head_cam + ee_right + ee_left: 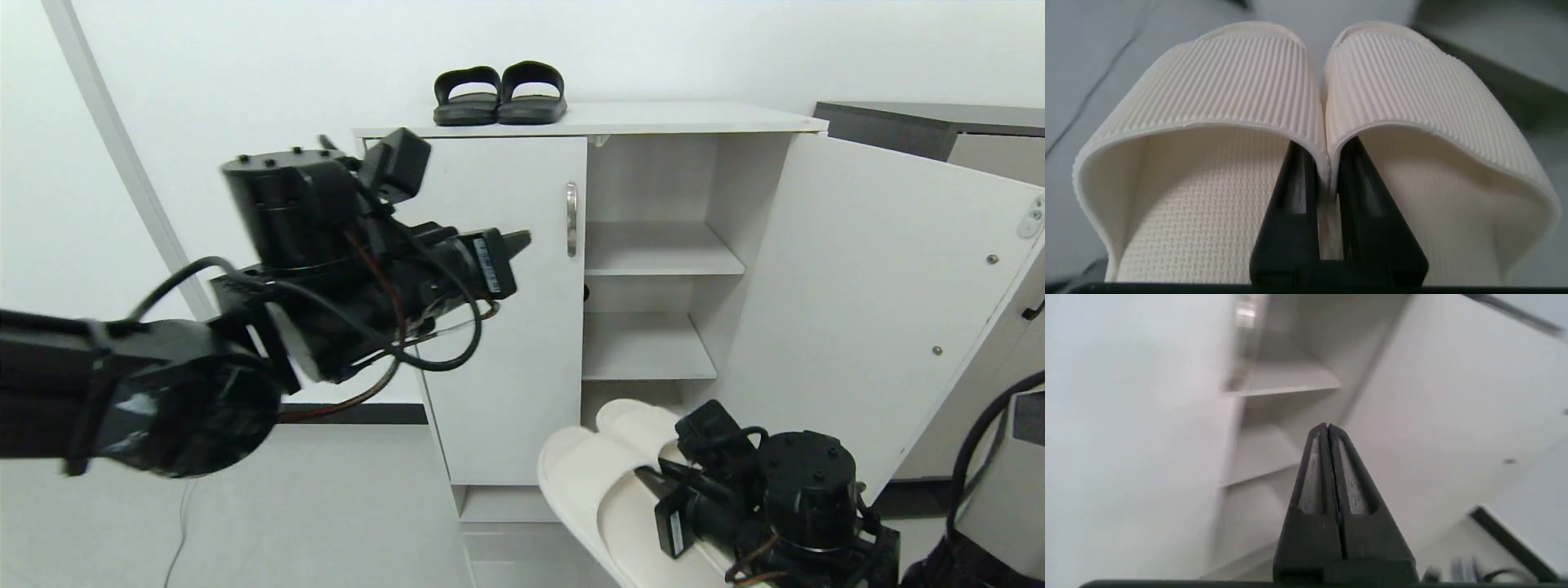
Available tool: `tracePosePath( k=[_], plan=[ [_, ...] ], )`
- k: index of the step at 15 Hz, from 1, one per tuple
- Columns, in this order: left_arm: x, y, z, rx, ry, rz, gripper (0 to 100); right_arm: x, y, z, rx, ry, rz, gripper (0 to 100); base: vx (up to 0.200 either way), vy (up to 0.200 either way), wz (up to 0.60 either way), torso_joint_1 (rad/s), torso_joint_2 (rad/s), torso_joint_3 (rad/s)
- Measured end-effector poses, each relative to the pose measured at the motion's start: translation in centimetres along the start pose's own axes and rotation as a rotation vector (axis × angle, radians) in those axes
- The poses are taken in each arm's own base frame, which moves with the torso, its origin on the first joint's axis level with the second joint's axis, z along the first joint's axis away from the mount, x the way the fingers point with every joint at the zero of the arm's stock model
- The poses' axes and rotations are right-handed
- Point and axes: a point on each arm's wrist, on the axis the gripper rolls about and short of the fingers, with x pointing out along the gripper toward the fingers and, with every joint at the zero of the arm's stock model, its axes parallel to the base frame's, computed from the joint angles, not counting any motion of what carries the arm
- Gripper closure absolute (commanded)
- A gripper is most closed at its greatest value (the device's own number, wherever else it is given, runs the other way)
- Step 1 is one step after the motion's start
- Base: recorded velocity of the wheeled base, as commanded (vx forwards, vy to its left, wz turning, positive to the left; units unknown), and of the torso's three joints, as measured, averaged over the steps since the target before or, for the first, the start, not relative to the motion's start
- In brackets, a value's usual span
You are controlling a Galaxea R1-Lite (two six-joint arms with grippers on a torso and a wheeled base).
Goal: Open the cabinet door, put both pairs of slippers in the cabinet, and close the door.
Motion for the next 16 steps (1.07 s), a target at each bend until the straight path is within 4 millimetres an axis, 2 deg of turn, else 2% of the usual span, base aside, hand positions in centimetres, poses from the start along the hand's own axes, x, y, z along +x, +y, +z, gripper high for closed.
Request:
tracePosePath(
  k=[4, 6, 8, 10, 12, 14, 16],
  plan=[
    [-9.1, 0.9, 1.5, 0.085, -0.051, 0.175, 100, 3.2, -1.7, 1.5, 0.032, -0.050, -0.260, 100, 0.000, 0.000, 0.00, 0.000, 0.00, 0.000],
    [-14.5, 0.9, 1.9, 0.120, -0.058, 0.281, 100, 4.1, -2.2, 2.0, 0.065, -0.059, -0.304, 100, 0.000, 0.000, 0.00, 0.000, 0.00, 0.000],
    [-19.9, 0.6, 1.4, 0.140, -0.035, 0.385, 100, 4.5, -2.3, 2.3, 0.075, -0.064, -0.326, 100, 0.000, 0.000, 0.00, 0.000, 0.00, 0.000],
    [-25.0, 0.1, 0.0, 0.149, -0.001, 0.494, 100, 4.6, -2.3, 2.4, 0.077, -0.070, -0.337, 100, 0.000, 0.000, 0.00, 0.000, 0.00, 0.000],
    [-29.1, -0.5, -1.8, 0.159, -0.032, 0.598, 100, 4.6, -2.4, 2.4, 0.077, -0.071, -0.341, 100, 0.000, 0.000, 0.00, 0.000, 0.00, 0.000],
    [-31.8, -0.9, -4.8, 0.170, -0.062, 0.687, 100, 4.5, -2.3, 2.4, 0.076, -0.071, -0.339, 100, 0.000, 0.000, 0.00, 0.000, 0.00, 0.000],
    [-33.5, -0.9, -8.3, 0.200, -0.083, 0.775, 100, 4.5, -2.4, 2.4, 0.077, -0.070, -0.343, 100, 0.000, 0.000, 0.00, 0.000, 0.00, 0.000]
  ],
)
